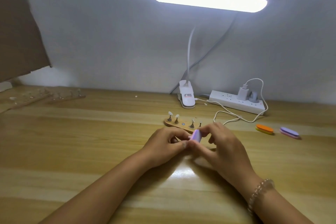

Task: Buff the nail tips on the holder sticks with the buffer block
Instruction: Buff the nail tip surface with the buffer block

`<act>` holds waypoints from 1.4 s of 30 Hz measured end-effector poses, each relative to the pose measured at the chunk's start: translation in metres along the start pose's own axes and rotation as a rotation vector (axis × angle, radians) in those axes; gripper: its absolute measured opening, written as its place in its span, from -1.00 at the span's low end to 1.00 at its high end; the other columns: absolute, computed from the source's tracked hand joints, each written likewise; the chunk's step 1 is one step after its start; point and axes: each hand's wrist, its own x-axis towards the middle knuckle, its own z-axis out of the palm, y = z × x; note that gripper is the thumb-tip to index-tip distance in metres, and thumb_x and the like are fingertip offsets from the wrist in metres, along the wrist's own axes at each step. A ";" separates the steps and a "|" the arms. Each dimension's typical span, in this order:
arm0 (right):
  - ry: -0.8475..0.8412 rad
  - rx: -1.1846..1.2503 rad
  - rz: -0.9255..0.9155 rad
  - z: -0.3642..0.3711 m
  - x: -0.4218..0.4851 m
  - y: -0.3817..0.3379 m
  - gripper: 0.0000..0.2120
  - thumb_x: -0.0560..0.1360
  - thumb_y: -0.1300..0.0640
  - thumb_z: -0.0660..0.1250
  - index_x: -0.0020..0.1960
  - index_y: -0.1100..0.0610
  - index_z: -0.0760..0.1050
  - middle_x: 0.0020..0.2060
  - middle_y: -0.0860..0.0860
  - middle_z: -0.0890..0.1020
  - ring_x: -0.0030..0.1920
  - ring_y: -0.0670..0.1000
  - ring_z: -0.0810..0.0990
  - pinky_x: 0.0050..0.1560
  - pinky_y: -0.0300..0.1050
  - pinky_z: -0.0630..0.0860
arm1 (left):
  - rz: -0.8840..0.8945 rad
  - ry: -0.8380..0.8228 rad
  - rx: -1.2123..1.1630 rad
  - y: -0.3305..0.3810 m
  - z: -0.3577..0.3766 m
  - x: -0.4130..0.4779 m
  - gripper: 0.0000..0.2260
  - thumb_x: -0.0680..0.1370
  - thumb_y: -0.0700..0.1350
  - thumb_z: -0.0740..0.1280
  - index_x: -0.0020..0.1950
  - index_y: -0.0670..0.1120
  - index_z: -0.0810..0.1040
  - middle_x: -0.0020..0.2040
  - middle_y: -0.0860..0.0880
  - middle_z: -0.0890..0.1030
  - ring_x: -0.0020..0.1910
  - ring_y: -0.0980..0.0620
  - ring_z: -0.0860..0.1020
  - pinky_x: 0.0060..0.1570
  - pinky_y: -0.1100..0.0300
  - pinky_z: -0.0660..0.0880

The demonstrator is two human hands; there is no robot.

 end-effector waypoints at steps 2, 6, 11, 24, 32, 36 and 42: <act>0.018 0.019 0.030 -0.002 0.001 0.002 -0.71 0.42 -0.24 0.39 -0.07 -0.03 0.52 -0.16 -0.18 0.52 -0.17 -0.14 0.44 -0.21 -0.20 0.37 | 0.003 -0.014 0.008 0.000 0.000 0.000 -0.88 0.56 -0.07 0.40 0.03 0.09 0.71 -0.05 0.11 0.71 -0.06 -0.08 0.65 -0.03 -0.03 0.56; -0.023 -0.011 -0.104 0.001 -0.006 -0.008 -0.66 0.41 -0.29 0.34 -0.06 -0.03 0.53 -0.15 -0.17 0.53 -0.21 -0.16 0.45 -0.29 -0.20 0.45 | 0.014 -0.029 -0.024 0.002 0.000 -0.001 -0.81 0.49 -0.06 0.34 0.03 0.11 0.71 -0.07 0.11 0.71 -0.10 0.02 0.66 -0.07 0.03 0.56; -0.013 0.000 0.039 -0.002 0.001 0.002 -0.71 0.45 -0.25 0.35 -0.08 -0.03 0.51 -0.15 -0.18 0.52 -0.17 -0.13 0.45 -0.19 -0.17 0.42 | 0.023 -0.019 -0.012 0.001 0.001 0.000 -0.89 0.54 -0.04 0.43 0.01 0.14 0.72 -0.13 0.14 0.69 -0.20 0.13 0.59 -0.15 0.14 0.49; -0.028 0.075 -0.034 0.002 -0.006 -0.007 -0.71 0.44 -0.29 0.29 -0.12 -0.07 0.49 -0.20 -0.19 0.52 -0.21 -0.17 0.44 -0.24 -0.16 0.44 | 0.046 0.005 0.027 0.003 0.000 -0.003 -0.91 0.49 -0.05 0.47 -0.08 0.15 0.71 -0.24 0.21 0.59 -0.26 0.25 0.50 -0.21 0.29 0.37; -0.020 0.036 -0.037 0.001 -0.004 -0.005 -0.74 0.46 -0.23 0.33 -0.13 -0.05 0.51 -0.21 -0.17 0.53 -0.19 -0.09 0.46 -0.16 -0.10 0.44 | 0.041 0.020 0.050 0.006 -0.001 -0.003 -0.76 0.48 -0.07 0.50 -0.20 0.31 0.63 -0.27 0.25 0.56 -0.27 0.24 0.49 -0.21 0.28 0.39; -0.034 0.087 0.000 0.003 -0.003 -0.004 -0.72 0.42 -0.26 0.33 -0.14 -0.06 0.50 -0.22 -0.17 0.55 -0.19 -0.13 0.48 -0.16 -0.12 0.44 | 0.036 0.031 0.059 0.005 -0.001 -0.003 -0.76 0.48 -0.07 0.50 -0.20 0.31 0.63 -0.27 0.22 0.55 -0.30 0.26 0.48 -0.22 0.30 0.39; 0.110 0.261 0.177 -0.003 0.000 0.006 -0.72 0.47 -0.25 0.31 -0.08 -0.05 0.56 -0.18 -0.15 0.60 -0.19 -0.14 0.53 -0.16 -0.16 0.45 | 0.004 0.044 0.013 0.002 0.001 0.000 -0.96 0.51 -0.06 0.49 -0.06 0.07 0.72 -0.15 0.18 0.66 -0.35 0.27 0.45 -0.24 0.32 0.38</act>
